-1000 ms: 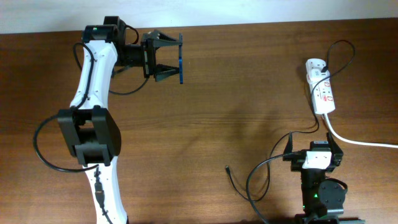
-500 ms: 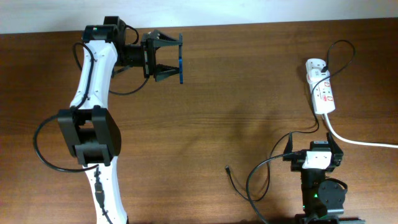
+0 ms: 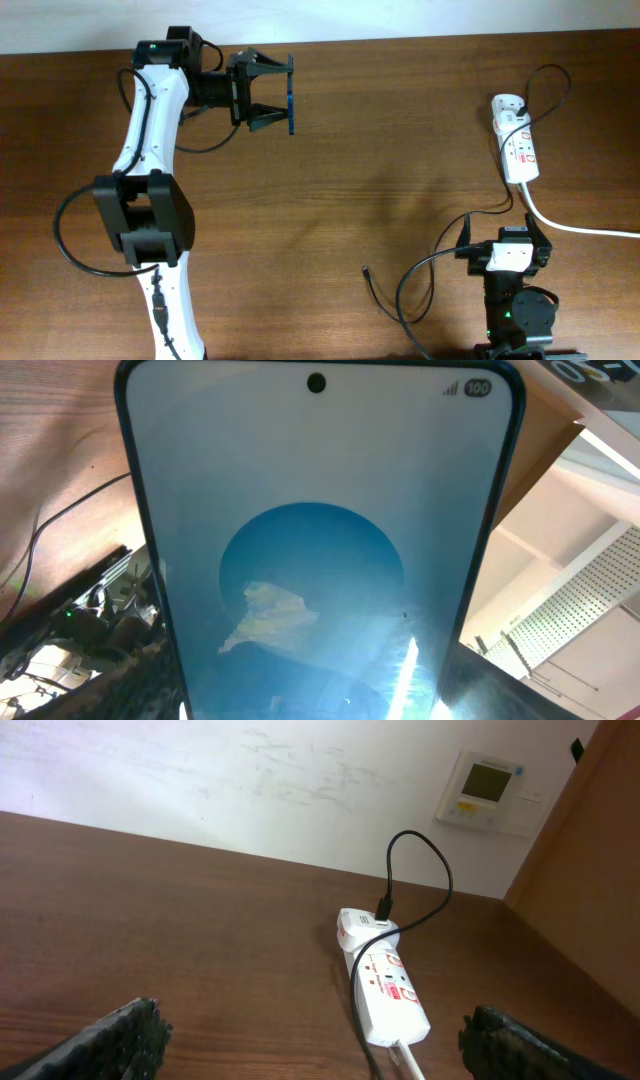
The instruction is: Plug charger to phone and switch on socket
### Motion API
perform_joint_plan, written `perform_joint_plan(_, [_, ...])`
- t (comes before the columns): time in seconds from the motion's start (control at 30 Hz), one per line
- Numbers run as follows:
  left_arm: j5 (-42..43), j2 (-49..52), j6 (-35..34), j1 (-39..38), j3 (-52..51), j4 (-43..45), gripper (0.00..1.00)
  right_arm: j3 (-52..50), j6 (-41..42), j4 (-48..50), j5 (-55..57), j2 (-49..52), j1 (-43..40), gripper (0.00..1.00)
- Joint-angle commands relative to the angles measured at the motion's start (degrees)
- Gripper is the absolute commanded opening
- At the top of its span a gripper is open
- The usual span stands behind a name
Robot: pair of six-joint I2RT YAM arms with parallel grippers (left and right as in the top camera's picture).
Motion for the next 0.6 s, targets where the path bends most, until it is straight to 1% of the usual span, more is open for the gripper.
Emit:
perform_joint_plan(0.0, [3.3,-0.4,-0.1,0.5,1.6,-0.1,0.79,-0.3,-0.2,-0.4,0.7,-0.3,-0.2,0.98])
perform_joint_plan(0.57, [3.3,-0.4,-0.1,0.5,1.6,-0.2,0.79,-0.3,-0.2,-0.4,0.7,-0.3,-0.2,0.98])
